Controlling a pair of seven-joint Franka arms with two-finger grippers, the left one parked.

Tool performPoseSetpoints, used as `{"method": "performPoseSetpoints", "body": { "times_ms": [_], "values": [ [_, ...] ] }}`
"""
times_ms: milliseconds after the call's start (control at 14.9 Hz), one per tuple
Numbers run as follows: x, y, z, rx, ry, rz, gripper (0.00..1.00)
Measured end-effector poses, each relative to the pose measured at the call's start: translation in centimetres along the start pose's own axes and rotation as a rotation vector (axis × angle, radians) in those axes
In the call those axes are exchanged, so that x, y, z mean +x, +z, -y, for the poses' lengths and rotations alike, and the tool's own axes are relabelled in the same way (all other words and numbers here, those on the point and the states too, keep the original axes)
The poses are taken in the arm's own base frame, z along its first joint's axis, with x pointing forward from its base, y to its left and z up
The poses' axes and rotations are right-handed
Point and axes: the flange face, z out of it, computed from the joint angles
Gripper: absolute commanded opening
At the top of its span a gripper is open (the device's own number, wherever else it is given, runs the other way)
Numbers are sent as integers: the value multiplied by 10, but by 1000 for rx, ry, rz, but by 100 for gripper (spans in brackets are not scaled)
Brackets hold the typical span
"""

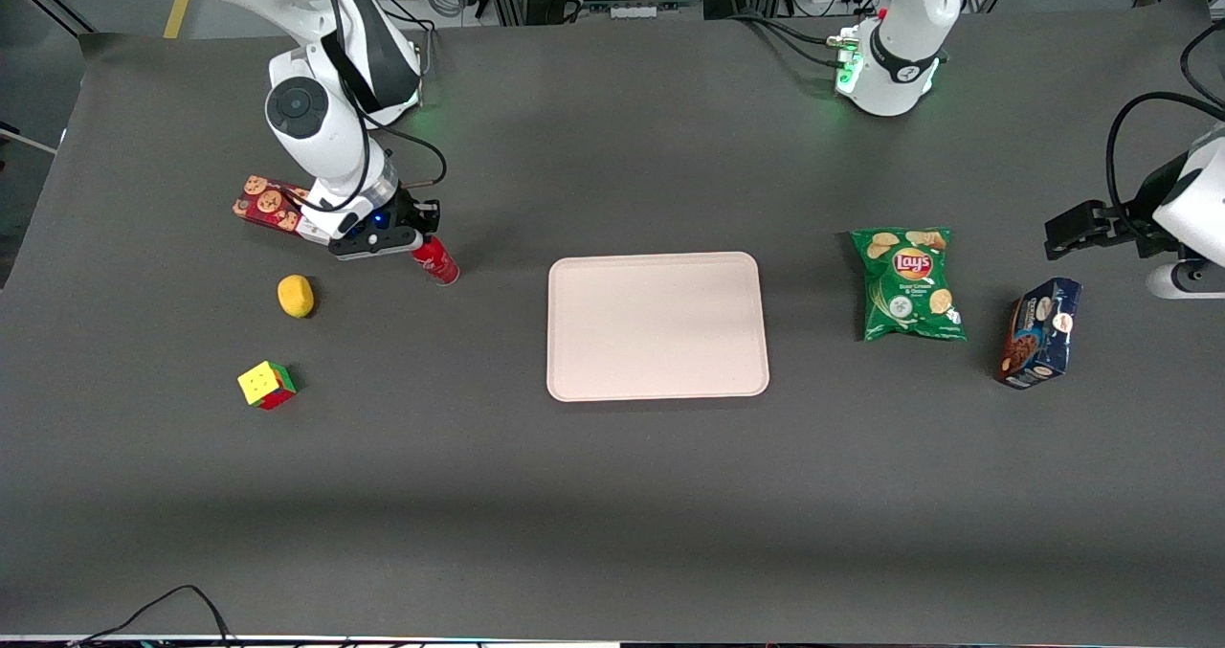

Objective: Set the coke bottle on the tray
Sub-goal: 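Lift the held bottle and carry it toward the white tray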

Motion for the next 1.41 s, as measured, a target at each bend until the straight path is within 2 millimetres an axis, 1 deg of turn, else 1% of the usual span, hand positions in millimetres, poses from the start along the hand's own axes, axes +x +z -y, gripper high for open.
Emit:
{"method": "performPoseSetpoints", "body": {
  "times_ms": [336,470,537,805,1208,1409],
  "values": [
    [0,-2,1,-5,-1,23,0],
    [6,-14,4,-6,-3,34,0],
    [10,-25,6,-6,-4,36,0],
    [32,-84,14,0,0,31,0],
    [67,-193,29,35,25,-16,0],
    [91,-238,36,64,54,-14,0]
  ]
}}
